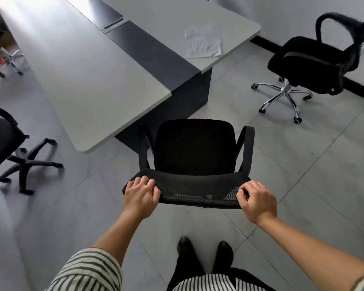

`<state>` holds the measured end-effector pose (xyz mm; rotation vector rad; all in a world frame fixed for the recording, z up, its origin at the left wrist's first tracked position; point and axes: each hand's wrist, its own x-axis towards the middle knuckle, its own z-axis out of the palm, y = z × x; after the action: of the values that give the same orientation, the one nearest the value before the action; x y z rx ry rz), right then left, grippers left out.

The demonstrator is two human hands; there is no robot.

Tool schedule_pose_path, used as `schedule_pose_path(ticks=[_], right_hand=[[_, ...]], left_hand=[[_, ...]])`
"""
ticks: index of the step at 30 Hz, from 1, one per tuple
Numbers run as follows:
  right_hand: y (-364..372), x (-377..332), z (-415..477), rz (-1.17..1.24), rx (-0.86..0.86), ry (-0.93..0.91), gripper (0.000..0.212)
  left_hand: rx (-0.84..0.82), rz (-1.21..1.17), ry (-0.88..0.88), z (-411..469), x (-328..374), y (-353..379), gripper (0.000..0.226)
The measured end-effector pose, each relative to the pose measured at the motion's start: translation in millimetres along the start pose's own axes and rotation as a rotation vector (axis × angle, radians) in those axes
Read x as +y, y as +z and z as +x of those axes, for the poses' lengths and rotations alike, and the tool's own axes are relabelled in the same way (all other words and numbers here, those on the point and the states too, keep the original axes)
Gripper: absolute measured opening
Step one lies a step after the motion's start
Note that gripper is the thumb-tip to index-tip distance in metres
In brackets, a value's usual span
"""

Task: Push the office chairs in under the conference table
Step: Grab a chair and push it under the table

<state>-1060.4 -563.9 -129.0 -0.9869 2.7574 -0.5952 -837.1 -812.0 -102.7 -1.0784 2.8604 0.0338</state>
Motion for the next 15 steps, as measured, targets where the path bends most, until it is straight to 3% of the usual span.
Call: schedule_pose_path(ticks=[7, 15], right_hand=[[8, -16, 77, -0.012, 0.055, 0.061, 0.036], [6, -34, 150, -0.117, 0.082, 0.132, 0.045]], left_hand=[[-0.006, -0.052, 0.031, 84, -16, -6, 0.037], [-0.139, -0.061, 0.08, 166, -30, -18, 0.043]])
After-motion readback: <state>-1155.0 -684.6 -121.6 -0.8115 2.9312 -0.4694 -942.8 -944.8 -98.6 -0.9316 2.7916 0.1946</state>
